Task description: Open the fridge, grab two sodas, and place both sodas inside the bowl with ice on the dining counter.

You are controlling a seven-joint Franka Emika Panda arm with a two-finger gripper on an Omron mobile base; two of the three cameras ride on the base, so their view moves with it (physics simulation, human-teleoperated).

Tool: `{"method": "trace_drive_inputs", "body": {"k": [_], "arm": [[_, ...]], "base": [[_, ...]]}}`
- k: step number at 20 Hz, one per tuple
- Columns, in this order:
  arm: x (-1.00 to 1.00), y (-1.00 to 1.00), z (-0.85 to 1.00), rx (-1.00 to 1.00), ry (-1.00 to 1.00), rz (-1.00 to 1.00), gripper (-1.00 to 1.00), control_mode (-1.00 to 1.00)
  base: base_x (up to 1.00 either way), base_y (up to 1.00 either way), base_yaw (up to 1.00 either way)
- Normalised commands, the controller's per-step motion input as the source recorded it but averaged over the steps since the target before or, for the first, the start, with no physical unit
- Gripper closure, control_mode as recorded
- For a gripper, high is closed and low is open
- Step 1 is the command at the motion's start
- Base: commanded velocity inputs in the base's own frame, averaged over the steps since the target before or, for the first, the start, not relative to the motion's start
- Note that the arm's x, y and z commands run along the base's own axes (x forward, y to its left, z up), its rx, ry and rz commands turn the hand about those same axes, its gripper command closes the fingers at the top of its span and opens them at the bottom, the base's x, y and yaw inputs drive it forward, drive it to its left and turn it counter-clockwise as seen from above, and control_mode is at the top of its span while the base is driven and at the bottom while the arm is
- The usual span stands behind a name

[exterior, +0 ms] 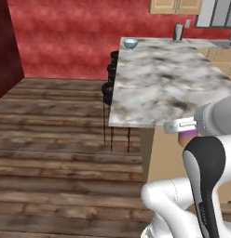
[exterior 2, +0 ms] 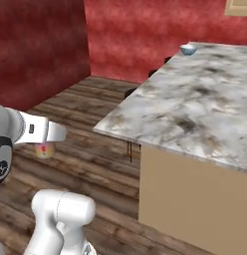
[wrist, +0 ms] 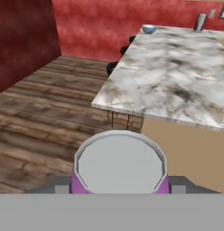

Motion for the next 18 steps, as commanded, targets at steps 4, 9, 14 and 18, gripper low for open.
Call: {"method": "trace_drive_inputs", "body": {"k": [4,9,14,18], "arm": [[0.0,0.0,0.0,0.0,0.0,0.0,1.0,1.0],[0.0,0.0,0.0,0.0,0.0,0.0,1.0,1.0],[0.0,0.0,0.0,0.0,0.0,0.0,1.0,1.0],[0.0,0.0,0.0,0.0,0.0,0.0,1.0,1.0]], "base": [[0.45,1.0,-0.37],[0.44,1.0,-0.37],[0.52,1.0,-0.36],[0.6,0.99,-0.36]]}}
